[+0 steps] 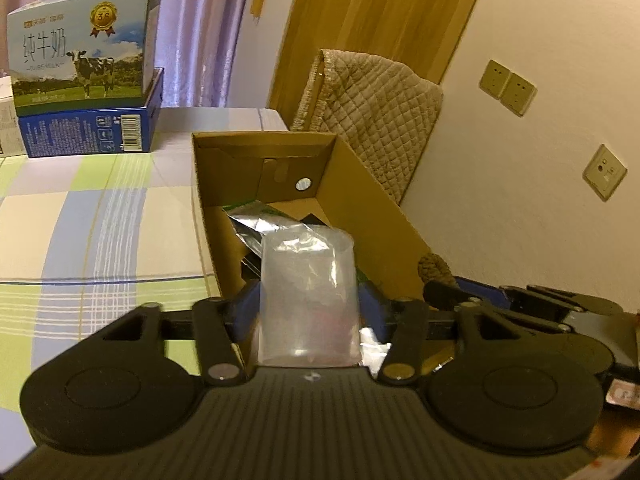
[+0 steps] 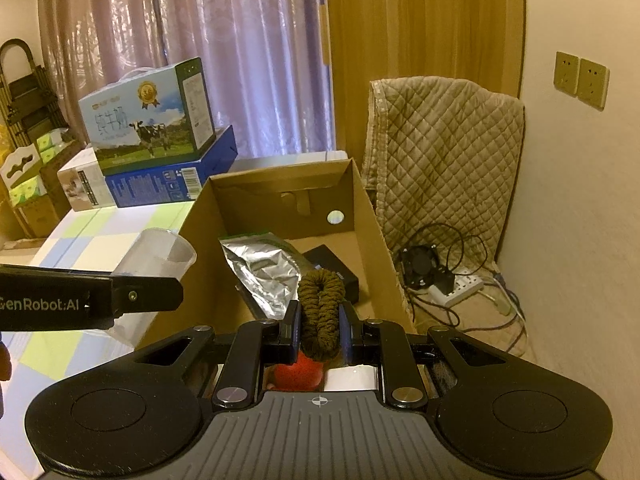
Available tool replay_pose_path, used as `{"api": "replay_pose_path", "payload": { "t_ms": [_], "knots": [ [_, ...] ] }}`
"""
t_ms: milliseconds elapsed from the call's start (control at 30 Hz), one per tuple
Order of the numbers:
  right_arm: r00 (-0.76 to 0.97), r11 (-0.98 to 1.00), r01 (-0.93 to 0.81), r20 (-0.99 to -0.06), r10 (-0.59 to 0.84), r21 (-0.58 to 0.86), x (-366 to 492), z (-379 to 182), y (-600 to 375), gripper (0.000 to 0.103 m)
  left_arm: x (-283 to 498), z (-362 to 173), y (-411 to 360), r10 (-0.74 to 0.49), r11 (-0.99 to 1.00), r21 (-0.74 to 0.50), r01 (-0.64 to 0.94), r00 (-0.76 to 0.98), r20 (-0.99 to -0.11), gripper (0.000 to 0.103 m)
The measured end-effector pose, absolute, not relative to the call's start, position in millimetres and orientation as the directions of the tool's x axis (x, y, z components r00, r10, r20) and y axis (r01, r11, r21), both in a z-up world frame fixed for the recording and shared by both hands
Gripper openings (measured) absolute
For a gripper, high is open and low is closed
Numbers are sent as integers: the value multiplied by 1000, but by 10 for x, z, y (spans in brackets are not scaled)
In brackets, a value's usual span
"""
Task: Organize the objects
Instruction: 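Lower the cup and hair tie into the box with both tools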
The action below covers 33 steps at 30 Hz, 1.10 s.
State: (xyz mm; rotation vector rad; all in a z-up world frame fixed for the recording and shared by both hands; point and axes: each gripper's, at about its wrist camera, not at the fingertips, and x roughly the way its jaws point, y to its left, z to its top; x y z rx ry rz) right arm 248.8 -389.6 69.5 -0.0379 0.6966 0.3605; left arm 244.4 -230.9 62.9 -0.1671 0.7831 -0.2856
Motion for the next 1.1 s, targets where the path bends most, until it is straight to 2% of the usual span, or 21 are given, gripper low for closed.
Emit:
{"api": "replay_pose_path", "payload": {
  "t_ms": [633,867,900,933,1000,1100],
  "knots": [
    [705,938,-330,-633,320,107,2452,720,-3914,16,2322,688,-1956,-279,954,-274,122,695,-662,65],
    [719,929,-347,-598,354,132,2482,787,-3878,16,2299,662,-1891,-274,954,-279,109,693,-667,65],
    [715,919,-364,-588,378,148,2494,793,-3876,20,2298,657,-1885,-273,954,-279,107,692,-669,65],
    [708,912,-378,-584,397,161,2507,792,-3876,37,2298,650,-1878,-270,955,-277,105,691,-670,65],
    [714,912,-373,-575,400,172,2525,795,-3883,62,2291,635,-1867,-259,958,-267,99,692,-674,65],
    [722,912,-360,-561,405,195,2532,801,-3916,63,2262,608,-1846,-249,962,-255,96,693,-677,65]
  ]
}}
